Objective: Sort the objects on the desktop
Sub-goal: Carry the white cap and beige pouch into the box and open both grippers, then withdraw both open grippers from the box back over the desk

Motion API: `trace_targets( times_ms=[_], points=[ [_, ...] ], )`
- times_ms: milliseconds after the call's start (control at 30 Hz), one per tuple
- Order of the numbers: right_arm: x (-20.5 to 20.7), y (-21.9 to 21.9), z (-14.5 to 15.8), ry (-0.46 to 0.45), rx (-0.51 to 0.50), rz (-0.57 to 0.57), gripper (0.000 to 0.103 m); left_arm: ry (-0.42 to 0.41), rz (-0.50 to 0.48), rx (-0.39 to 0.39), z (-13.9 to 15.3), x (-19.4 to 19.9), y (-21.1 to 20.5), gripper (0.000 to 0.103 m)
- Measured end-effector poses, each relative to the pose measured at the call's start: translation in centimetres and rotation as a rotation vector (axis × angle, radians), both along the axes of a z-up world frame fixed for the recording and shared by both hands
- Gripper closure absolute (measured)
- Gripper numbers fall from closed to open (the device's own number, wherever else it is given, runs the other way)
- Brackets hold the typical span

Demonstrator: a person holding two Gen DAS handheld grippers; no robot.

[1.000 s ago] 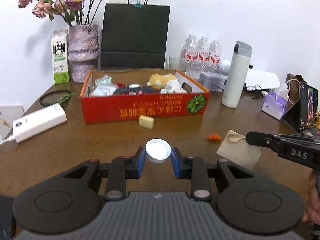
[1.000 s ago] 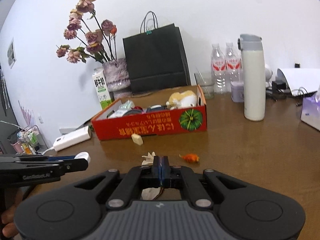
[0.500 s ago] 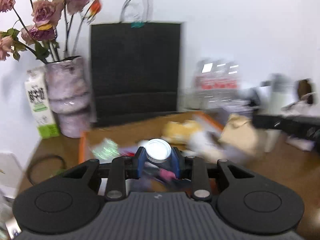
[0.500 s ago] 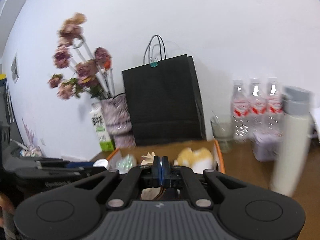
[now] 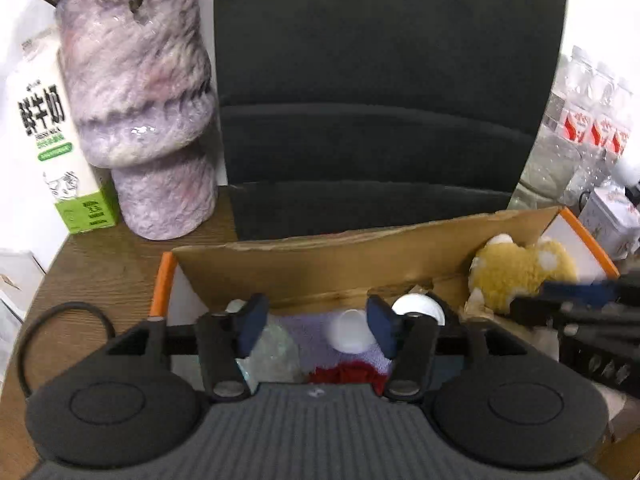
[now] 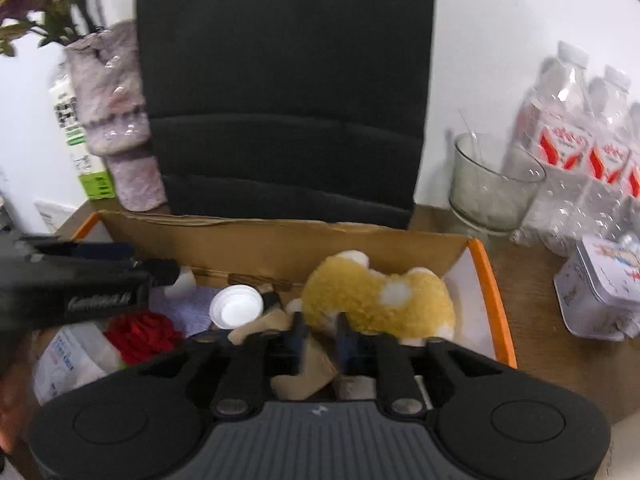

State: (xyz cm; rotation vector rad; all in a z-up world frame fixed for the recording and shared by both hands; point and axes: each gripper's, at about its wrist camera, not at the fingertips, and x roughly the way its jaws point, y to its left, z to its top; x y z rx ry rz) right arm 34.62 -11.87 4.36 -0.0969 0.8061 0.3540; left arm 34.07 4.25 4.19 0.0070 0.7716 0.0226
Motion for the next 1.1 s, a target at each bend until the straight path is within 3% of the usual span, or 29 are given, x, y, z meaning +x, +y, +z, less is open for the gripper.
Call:
trace_targets(
  times_ms=[67, 233, 333, 500, 633, 800, 900, 1100],
  points=[
    [-1.4, -0.7, 0.7, -0.058, 0.023, -0.007, 0.035, -0.041, -0.008, 0.01, 0.6, -1.5, 0.0, 0.037],
    [-5.2, -1.5, 3.1, -0.134, 0.032, 0.014, 0.032, -0.109, 0.001, -0.028, 3.6, -6.5, -0.3, 0.022],
    [-8.4, -2.9, 4.6, -0.18, 0.065, 0.014, 0.023, -0.149, 0.007, -0.025, 5.6, -10.6, -0.8, 0.017],
    [-14.6, -5.0, 4.1, -0.205, 0.061, 0.006, 0.018, -0.201, 0.042, -0.063, 7.0, -18.4, -1.9, 0.005],
    [-20.5, -6.6, 1.7, -0.203, 0.055, -0.023, 0.018, -0.201, 0.054, -0.054, 5.4, -24.7, -3.5, 0.002],
    [-27.2, -9.1, -1.1, -0.188, 0.077, -0.045, 0.018, -0.147, 0.118, -0.056, 1.1, -31.2, -5.3, 0.0],
    [-30.2, -10.4, -2.4, -0.163, 0.092, -0.065, 0.018, -0.109, 0.129, -0.072, -1.2, -34.2, -6.4, 0.0],
    [-34.5, -11.4, -4.0, -0.131, 0.096, -0.031, 0.015, -0.116, 0.097, 0.0, -2.8, -37.8, -8.2, 0.0]
  ],
)
